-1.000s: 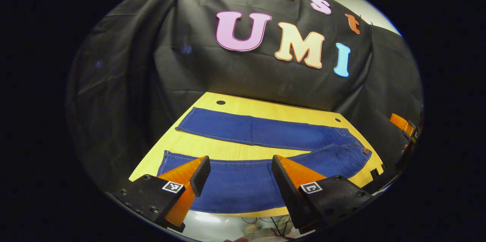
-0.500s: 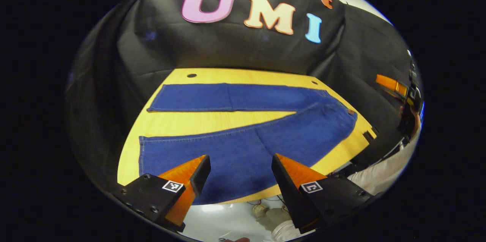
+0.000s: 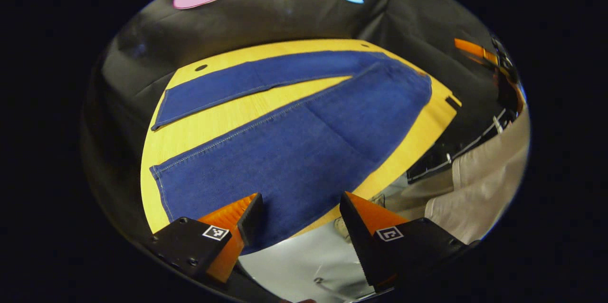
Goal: Grasp the waist and the cuffs of the jeans and fold them to make the two legs overlap; first hold the waist and fold one-third of the jeans toward the cuffs, then hold the cuffs and fold the remaining one-third in the same direction to finish folding.
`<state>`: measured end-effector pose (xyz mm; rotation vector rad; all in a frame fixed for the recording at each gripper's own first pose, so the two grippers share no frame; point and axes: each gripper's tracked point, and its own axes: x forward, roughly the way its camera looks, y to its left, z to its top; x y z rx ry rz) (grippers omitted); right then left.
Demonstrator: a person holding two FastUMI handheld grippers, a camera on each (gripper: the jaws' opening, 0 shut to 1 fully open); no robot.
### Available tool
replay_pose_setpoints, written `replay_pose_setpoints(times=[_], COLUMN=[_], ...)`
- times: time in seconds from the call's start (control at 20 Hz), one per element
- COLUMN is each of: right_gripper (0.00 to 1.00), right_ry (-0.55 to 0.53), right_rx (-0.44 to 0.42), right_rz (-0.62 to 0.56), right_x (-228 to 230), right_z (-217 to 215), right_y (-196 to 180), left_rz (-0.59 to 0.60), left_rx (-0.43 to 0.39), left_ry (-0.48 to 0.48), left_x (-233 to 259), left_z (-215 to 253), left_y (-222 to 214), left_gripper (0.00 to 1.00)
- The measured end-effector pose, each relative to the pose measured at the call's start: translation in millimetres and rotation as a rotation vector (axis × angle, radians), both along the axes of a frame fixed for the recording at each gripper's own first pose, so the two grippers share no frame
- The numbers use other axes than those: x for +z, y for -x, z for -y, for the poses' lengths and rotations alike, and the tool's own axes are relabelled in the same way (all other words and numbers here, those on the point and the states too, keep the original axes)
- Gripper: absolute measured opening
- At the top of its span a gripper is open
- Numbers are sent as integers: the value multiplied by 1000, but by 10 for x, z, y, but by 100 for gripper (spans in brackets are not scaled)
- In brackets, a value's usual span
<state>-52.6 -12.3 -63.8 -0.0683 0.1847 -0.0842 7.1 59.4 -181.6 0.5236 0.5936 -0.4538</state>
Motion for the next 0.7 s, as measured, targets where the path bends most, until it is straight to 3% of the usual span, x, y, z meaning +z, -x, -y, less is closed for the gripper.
replay_pose_setpoints(times=[0.05,0.1,0.35,0.4,0.55,0.6,0.7], right_gripper=[93,98,98,93,93,98,98], right_ry=[0,-3,-18,-16,-7,-8,-9], right_rx=[-3,-7,-17,-18,-25,-25,-28], right_rz=[-5,-7,-20,-25,-40,-43,-47], right_x=[-24,-23,-99,-117,-163,-169,-183], right_z=[10,29,56,61,101,106,115], right_y=[-1,1,1,5,-6,-14,-36], left_rz=[-21,-36,-69,-76,-68,-63,-70], left_rx=[-8,-14,-7,-7,-15,-23,-26], left_ry=[-20,-32,-47,-55,-119,-129,-130], left_x=[-54,-95,-211,-233,-262,-269,-287], left_z=[-15,-36,-82,-114,-178,-188,-198], left_y=[-3,-4,-74,-76,-89,-95,-85], left_gripper=[96,96,95,96,95,94,93])
